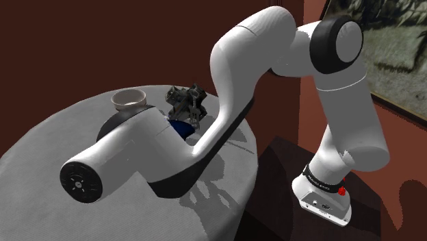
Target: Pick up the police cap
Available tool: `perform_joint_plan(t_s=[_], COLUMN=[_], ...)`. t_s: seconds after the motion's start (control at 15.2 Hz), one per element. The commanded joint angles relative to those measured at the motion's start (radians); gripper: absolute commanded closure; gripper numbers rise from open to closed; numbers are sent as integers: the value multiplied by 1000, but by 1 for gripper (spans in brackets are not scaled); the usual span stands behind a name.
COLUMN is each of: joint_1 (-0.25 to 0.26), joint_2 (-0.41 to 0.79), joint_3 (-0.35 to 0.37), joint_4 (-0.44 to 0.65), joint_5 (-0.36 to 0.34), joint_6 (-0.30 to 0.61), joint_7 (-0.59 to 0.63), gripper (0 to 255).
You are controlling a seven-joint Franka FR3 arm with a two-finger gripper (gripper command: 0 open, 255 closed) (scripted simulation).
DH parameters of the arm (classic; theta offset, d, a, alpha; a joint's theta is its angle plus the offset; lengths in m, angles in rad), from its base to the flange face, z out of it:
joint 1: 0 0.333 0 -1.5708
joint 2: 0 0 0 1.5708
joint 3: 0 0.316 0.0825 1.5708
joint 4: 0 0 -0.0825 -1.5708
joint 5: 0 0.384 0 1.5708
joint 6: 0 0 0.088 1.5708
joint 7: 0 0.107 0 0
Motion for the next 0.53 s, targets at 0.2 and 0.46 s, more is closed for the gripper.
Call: perform_joint_plan(t_s=[0.2,0.46], joint_1=[-7,-9], joint_2=[-36,-50], joint_3=[13,18], joint_4=[16,24], joint_5=[15,20], joint_6=[-18,-26], joint_7=[-41,-58], gripper=[255,255])
